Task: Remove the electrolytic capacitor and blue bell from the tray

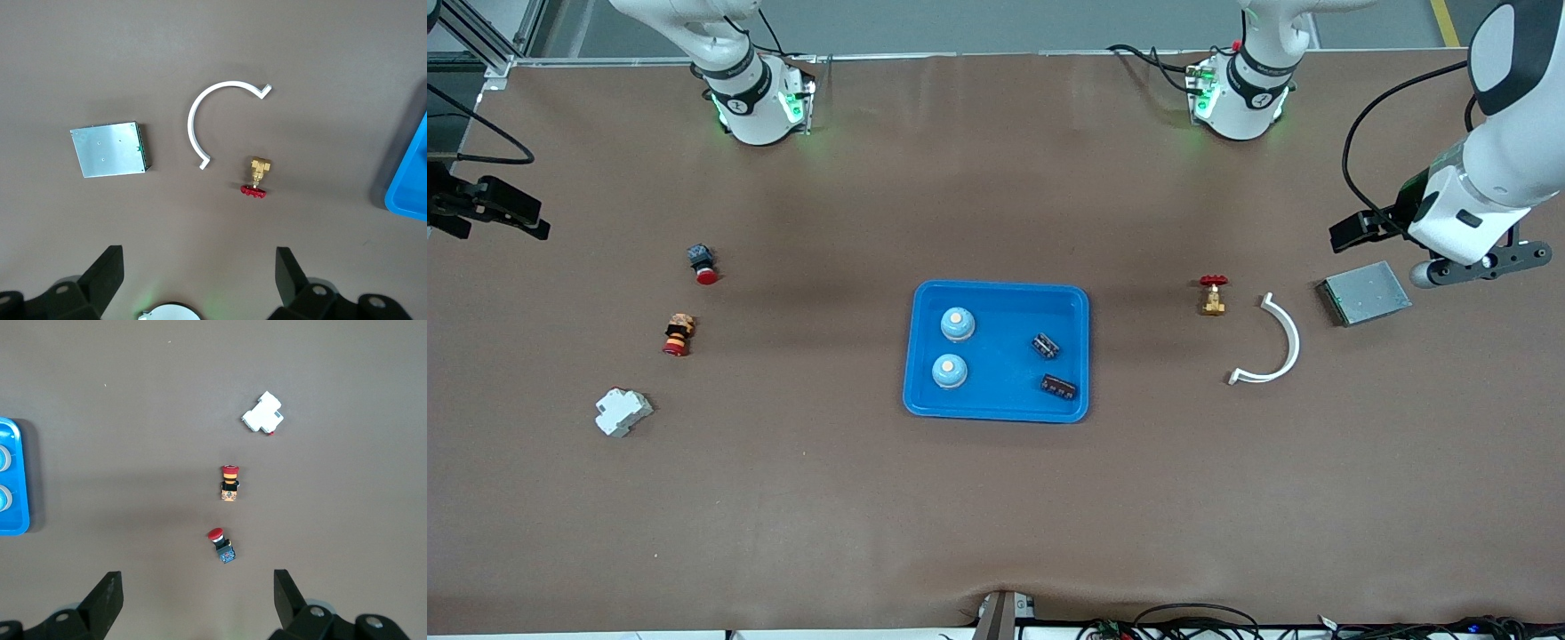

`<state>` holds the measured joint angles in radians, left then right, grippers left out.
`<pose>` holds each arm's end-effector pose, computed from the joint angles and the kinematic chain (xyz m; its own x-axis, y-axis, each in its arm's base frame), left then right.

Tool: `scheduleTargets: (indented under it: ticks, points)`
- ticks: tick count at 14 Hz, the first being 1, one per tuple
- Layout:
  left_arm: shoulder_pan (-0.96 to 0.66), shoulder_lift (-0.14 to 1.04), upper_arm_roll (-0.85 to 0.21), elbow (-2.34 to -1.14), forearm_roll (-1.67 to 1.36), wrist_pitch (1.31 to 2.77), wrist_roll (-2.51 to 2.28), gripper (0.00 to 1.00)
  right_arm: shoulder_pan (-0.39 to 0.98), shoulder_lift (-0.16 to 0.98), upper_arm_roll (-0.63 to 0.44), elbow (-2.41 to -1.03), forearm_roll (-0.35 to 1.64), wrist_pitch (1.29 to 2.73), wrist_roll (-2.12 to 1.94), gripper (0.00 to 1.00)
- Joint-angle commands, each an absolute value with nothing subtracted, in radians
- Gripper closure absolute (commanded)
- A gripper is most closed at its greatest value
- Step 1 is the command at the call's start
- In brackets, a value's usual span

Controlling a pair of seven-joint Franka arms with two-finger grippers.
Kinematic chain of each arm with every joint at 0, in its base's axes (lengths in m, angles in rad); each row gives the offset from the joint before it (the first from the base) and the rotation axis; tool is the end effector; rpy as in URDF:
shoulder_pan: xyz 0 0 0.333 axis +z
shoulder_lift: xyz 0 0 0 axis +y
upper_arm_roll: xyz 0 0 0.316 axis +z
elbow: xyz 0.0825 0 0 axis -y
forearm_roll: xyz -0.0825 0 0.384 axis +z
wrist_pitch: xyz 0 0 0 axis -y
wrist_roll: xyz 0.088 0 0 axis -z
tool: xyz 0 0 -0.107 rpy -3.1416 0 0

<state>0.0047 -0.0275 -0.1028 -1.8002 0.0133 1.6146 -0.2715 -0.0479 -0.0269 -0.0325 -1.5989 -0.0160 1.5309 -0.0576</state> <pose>0.5341 -0.0517 0.5354 0.9737 0.1735 -0.1476 0.1667 -0.9843 -0.0575 0.5397 -0.0455 0.6226 0.9988 -0.0233 -0.0419 -0.0228 -0.9997 0.0127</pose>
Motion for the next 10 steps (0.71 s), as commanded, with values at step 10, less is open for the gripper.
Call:
scheduleTargets:
  ticks: [10]
  points:
    - [0.008,-0.052,-0.156,-1.875,0.015,1.684,-0.336,0.00,-0.048,-0.028,-0.038,-1.589,-0.009,1.558,-0.057,0.00]
